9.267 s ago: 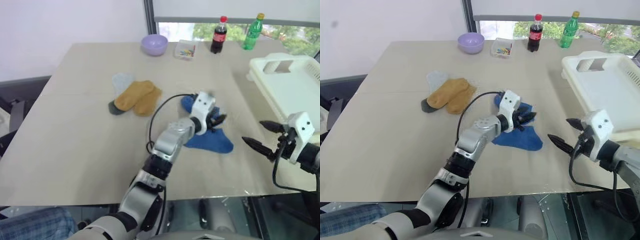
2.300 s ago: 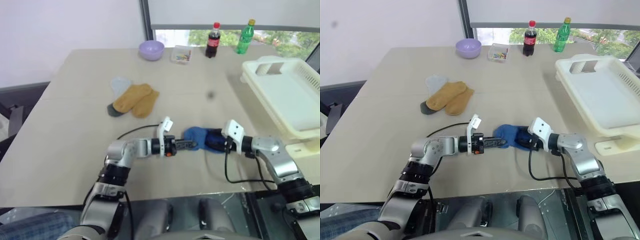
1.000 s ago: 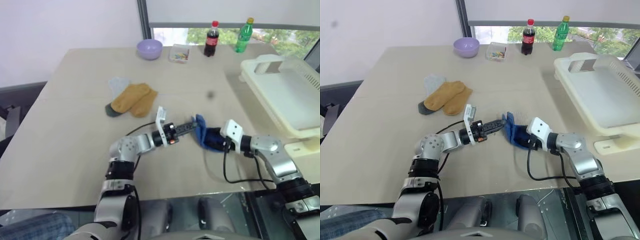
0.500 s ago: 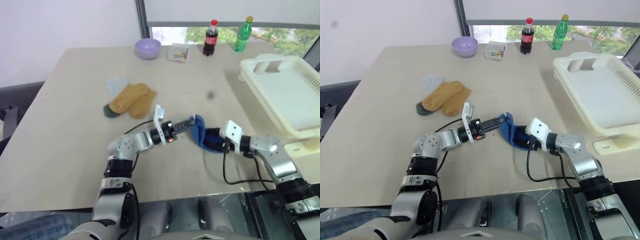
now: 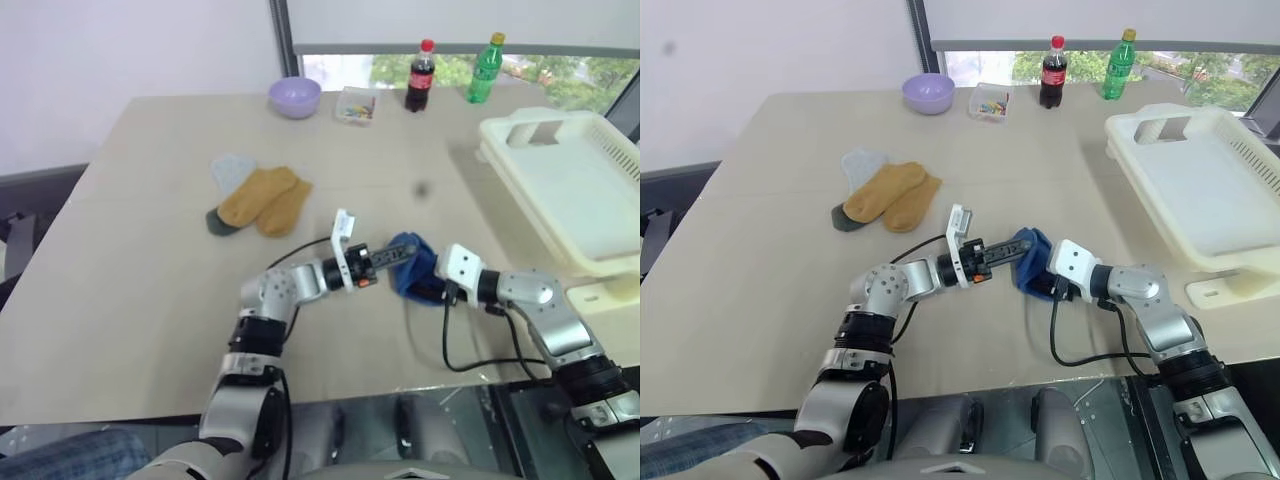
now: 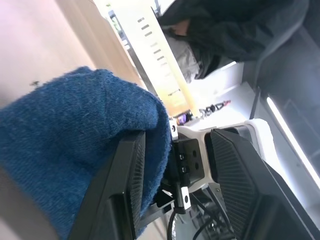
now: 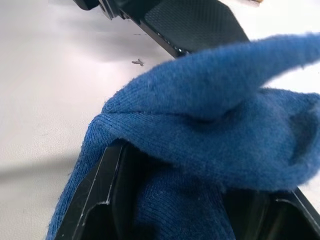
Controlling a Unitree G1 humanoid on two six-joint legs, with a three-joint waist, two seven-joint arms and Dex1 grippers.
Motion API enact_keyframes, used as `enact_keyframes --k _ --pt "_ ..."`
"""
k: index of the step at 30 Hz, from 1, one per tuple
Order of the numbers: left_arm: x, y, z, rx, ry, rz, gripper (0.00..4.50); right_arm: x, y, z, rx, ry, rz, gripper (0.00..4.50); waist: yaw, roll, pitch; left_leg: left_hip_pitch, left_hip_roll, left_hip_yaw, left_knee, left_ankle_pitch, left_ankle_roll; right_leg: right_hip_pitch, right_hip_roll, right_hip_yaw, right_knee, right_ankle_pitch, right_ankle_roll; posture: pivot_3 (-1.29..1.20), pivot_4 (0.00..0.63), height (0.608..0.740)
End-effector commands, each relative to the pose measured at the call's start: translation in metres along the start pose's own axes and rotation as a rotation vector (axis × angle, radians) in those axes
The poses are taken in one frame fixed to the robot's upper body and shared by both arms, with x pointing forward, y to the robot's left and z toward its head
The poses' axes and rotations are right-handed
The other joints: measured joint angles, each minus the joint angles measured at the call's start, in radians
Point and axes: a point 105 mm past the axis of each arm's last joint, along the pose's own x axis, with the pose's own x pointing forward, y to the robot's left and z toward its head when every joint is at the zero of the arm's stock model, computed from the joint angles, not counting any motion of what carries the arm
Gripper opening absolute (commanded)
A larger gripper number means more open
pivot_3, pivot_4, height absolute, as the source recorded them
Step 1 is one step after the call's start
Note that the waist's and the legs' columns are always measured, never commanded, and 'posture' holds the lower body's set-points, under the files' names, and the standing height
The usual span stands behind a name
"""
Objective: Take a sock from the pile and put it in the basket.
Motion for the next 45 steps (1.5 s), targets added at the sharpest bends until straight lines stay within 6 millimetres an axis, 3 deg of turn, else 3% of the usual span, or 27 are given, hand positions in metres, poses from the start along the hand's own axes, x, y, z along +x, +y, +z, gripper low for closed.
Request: enact_keyframes --k 1,7,10,12,14,22,27,29,32,36,39,45 --pt "0.01 -0.002 -0.003 0.037 0.042 -0.023 2.21 -0.003 0.007 -0.019 -0.004 0.097 0.025 2.52 0.0 0.0 0.0 0.0 0.0 0.0 0.0 0.0 0.0 0.0 0.0 0.0 0.0 0.0 0.0 0.0 0.15 0.732" --pt "0.016 0.005 -0.013 0.049 0.101 -0.016 2.21 -0.015 -0.002 -0.004 -0.023 0.071 -0.016 2.52 0.009 0.0 0.0 -0.002 0.0 -0.001 0.0 0.0 0.0 -0.001 0.0 -0.001 -0.001 0.0 0.0 0.0 0.15 0.732" --pt "0.018 0.007 -0.018 0.054 0.122 -0.018 2.25 -0.023 -0.004 0.002 -0.026 0.069 -0.033 3.26 0.023 0.001 0.001 -0.003 -0.001 -0.001 0.0 0.0 0.0 -0.001 0.0 -0.001 -0.002 0.0 0.0 0.0 0.15 0.732" --pt "0.019 0.007 -0.021 0.051 0.135 -0.026 2.25 -0.028 -0.005 0.006 -0.028 0.068 -0.034 4.11 0.023 0.001 0.001 -0.005 -0.001 -0.002 -0.001 0.0 0.0 -0.002 -0.001 -0.002 -0.003 0.0 0.0 0.0 0.15 0.732" --pt "0.02 0.007 -0.026 0.049 0.151 -0.033 2.25 -0.031 -0.005 0.009 -0.033 0.065 -0.035 4.45 0.023 0.001 0.001 -0.008 -0.001 -0.002 -0.001 0.0 0.0 -0.006 -0.001 -0.002 -0.003 0.0 0.0 0.0 0.15 0.732" --pt "0.023 0.007 -0.033 0.057 0.185 -0.047 2.25 -0.063 -0.008 0.018 -0.065 0.099 -0.025 4.45 0.027 0.002 0.002 -0.017 -0.002 -0.003 -0.001 0.005 0.001 -0.014 -0.001 -0.002 -0.004 0.002 -0.004 0.0 0.15 0.732" --pt "0.025 0.006 -0.034 0.064 0.195 -0.058 2.25 -0.091 -0.015 0.022 0.054 0.106 -0.019 4.45 0.025 0.002 0.003 -0.017 -0.002 -0.003 -0.001 0.003 0.005 -0.014 -0.002 -0.002 -0.004 0.002 -0.004 0.0 0.15 0.732" --pt "0.024 0.005 -0.039 0.072 0.211 -0.073 2.25 -0.097 -0.032 0.029 0.161 0.06 -0.087 4.45 0.025 0.002 0.003 -0.017 -0.002 -0.003 -0.001 0.003 0.005 -0.014 -0.002 -0.002 -0.004 0.002 -0.004 0.0 0.15 0.732" --pt "0.023 0.004 -0.041 0.08 0.221 -0.083 2.25 -0.093 -0.048 0.033 0.326 0.006 -0.152 4.45 0.022 0.002 0.003 -0.017 -0.002 -0.002 0.0 0.003 0.005 -0.014 -0.002 -0.002 -0.004 0.003 -0.004 0.0 0.15 0.732" --pt "0.023 0.005 -0.043 0.09 0.227 -0.082 2.25 -0.076 -0.054 0.031 0.523 -0.033 -0.17 4.45 0.025 0.002 0.003 -0.017 -0.001 -0.003 0.0 0.003 0.005 -0.014 -0.002 -0.003 -0.003 0.003 -0.005 0.0 0.15 0.732" --pt "0.023 0.005 -0.042 0.097 0.217 -0.08 2.25 -0.06 -0.051 0.026 0.642 -0.024 -0.149 4.45 0.025 0.002 0.002 -0.019 -0.002 -0.003 0.0 0.003 0.005 -0.016 -0.003 -0.002 -0.003 0.003 -0.005 0.0 0.15 0.732" --pt "0.023 0.007 -0.041 0.101 0.205 -0.07 2.25 -0.052 -0.036 0.027 0.697 0.011 -0.074 4.45 0.026 0.003 0.002 -0.021 -0.004 -0.003 0.0 0.005 0.002 -0.018 -0.004 -0.001 -0.002 0.003 -0.006 0.0 0.15 0.732"
